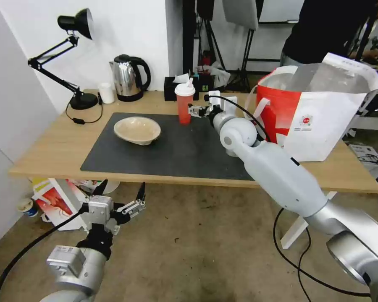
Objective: Pick up the trash from the table and place it into the takeout bag.
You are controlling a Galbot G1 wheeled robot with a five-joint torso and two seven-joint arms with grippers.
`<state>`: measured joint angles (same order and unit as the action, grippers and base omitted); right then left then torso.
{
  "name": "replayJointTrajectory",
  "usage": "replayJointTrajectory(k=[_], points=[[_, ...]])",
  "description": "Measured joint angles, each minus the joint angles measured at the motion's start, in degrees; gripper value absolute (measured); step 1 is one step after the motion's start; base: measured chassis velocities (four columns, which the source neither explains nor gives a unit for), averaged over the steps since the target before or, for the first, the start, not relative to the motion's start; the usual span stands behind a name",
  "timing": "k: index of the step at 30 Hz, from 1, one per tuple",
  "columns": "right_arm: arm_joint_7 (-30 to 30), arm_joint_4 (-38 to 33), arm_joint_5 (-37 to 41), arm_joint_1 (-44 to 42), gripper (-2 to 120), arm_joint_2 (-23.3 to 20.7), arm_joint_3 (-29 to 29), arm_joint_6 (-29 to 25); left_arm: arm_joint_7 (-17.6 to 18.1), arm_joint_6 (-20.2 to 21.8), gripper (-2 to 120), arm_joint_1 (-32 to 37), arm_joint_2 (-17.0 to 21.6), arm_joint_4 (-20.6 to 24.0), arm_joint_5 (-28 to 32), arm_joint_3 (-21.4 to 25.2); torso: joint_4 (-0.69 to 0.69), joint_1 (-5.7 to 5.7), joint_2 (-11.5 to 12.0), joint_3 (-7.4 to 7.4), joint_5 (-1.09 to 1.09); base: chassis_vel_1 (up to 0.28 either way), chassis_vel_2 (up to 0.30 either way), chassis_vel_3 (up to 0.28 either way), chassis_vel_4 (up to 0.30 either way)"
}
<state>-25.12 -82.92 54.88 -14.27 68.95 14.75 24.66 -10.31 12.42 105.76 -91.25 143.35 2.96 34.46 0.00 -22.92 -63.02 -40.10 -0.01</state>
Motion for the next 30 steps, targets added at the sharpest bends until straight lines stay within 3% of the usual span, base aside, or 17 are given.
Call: replayJointTrajectory(k=[30], points=[[6.0,18.3,-4.0,5.4,100,10.7,1.1,-1.9,-0.1,-0.3,100,-1.0,0.0,-0.6,0.0,-0.8,0.00,0.00,0.0,0.00,0.00,0.000,0.000,0.000,0.000]])
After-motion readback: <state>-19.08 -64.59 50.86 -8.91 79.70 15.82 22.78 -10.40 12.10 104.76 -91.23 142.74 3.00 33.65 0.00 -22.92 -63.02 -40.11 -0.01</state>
